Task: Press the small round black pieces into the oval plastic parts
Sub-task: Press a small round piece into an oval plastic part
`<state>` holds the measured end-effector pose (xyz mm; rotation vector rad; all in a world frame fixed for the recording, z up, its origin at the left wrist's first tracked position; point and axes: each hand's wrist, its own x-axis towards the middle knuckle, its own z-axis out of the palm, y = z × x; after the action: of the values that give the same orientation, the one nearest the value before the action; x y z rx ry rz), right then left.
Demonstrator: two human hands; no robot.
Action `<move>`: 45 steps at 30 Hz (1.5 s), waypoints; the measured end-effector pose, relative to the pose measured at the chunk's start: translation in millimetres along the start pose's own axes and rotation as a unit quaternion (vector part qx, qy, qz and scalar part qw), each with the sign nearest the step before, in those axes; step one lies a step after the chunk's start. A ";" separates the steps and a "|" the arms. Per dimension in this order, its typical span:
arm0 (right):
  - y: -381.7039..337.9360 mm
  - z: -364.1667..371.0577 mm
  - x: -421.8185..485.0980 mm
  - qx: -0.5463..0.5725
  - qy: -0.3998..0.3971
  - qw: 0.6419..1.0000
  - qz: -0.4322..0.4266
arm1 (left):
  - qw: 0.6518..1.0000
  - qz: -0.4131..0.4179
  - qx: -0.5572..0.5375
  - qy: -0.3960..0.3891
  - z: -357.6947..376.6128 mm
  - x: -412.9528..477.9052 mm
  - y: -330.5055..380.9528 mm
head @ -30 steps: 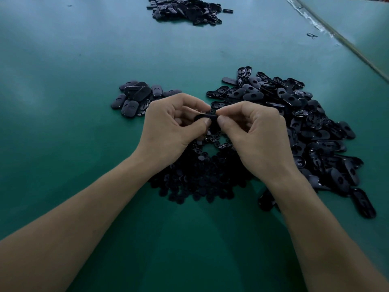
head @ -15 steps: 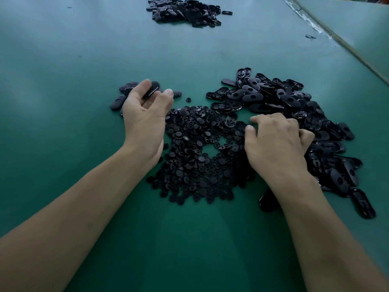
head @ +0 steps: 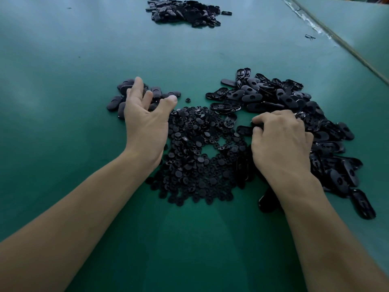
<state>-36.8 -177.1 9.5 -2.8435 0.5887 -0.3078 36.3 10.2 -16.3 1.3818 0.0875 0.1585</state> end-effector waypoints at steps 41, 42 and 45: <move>-20.5 10.0 -5.0 0.502 -0.004 0.851 -0.156 | 0.945 0.188 0.140 -0.230 2.7 -19.1 1.6; -19.9 10.2 -4.5 0.496 0.003 0.855 -0.152 | 0.942 0.197 0.145 -0.230 3.1 -19.5 1.5; -18.9 10.6 -3.3 0.473 0.027 0.868 -0.151 | 0.940 0.213 0.146 -0.222 3.8 -19.9 1.0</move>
<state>-30.2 -157.0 3.7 -1.9442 -0.0450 -0.5442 17.2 3.5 -15.2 1.6892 -0.5910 0.1956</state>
